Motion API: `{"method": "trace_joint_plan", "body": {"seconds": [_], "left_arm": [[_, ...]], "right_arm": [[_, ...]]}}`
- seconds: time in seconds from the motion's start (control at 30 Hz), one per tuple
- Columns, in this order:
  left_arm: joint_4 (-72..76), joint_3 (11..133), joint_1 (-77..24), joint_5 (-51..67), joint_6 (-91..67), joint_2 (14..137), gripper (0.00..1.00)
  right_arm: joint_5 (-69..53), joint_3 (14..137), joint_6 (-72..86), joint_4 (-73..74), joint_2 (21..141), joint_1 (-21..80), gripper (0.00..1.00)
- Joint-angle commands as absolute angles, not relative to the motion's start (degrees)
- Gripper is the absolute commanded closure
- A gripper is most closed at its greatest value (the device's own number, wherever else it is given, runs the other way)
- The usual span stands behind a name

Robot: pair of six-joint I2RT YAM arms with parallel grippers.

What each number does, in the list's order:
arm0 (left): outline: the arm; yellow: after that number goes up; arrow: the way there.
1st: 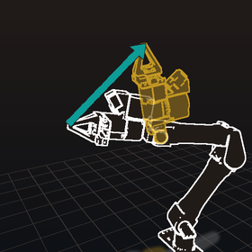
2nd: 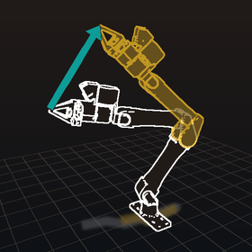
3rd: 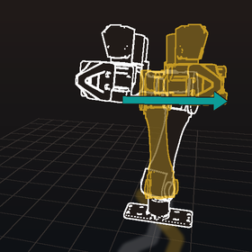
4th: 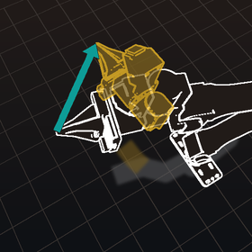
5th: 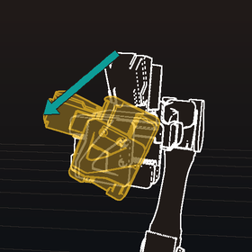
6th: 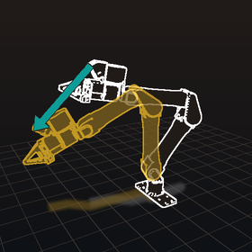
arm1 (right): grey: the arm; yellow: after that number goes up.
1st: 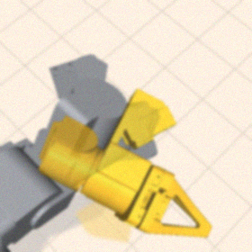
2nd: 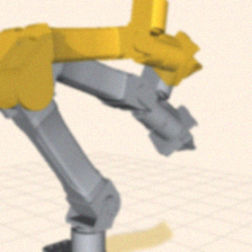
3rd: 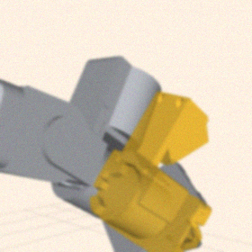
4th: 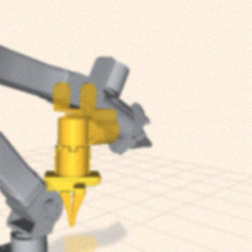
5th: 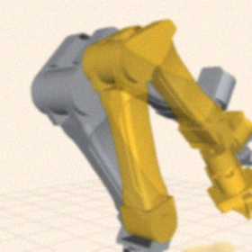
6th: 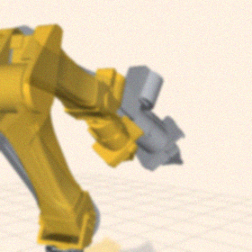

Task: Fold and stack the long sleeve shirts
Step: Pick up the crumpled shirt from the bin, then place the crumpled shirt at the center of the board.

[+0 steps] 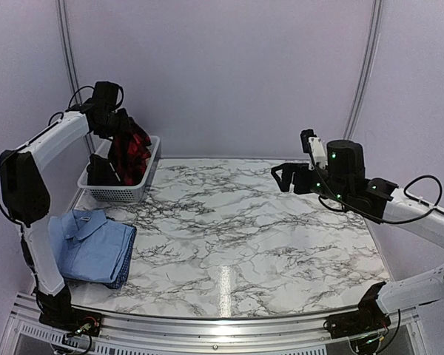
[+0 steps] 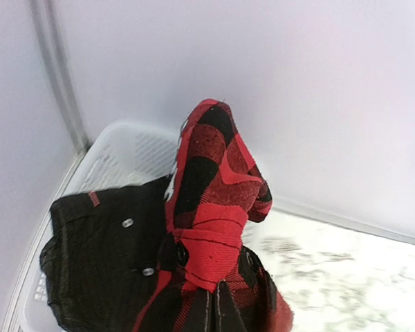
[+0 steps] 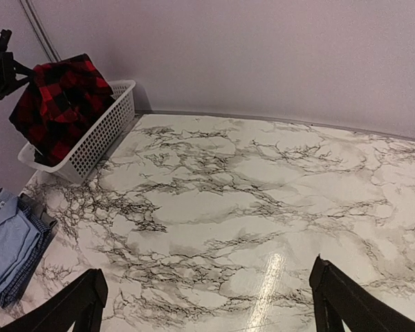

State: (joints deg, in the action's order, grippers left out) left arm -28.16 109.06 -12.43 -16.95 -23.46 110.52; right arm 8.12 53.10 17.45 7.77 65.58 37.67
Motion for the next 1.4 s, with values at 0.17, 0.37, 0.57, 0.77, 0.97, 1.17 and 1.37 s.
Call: {"method": "trace_joint_plan", "body": {"seconds": [0.17,0.37,0.57,0.77,0.97,1.17,1.37], "left_arm": [[-17.59,110.84,-25.75,-10.69,-12.96,98.95,1.0],[-11.99,110.29,-39.82,-4.76,-9.66,94.15,1.0],[-7.79,108.4,-51.4,-4.04,-11.81,92.73,1.0],[-3.73,100.57,-51.62,-6.02,-19.76,91.19,1.0],[-11.47,104.57,-39.23,13.81,-31.02,104.13,0.87],[-17.65,108.04,-35.28,19.66,-30.62,117.59,0.29],[-19.29,101.67,-34.89,11.05,-29.12,110.85,0.17]], "right_arm": [[8.09,55.98,17.0,6.71,66.79,38.08,0.01],[10.24,55.96,16.84,5.85,66.75,38.07,0.01],[16.07,55.7,17.7,6.19,65.19,38.12,0.01],[18.4,54.46,17.09,6.01,63.4,38.14,0.01],[17.43,54.67,17.48,6.68,66.25,38.04,0.01],[13.62,55.29,17.38,8.28,70.45,38.04,0.01],[7.49,52.5,16.83,10.02,73.65,38.23,0.05]]}}
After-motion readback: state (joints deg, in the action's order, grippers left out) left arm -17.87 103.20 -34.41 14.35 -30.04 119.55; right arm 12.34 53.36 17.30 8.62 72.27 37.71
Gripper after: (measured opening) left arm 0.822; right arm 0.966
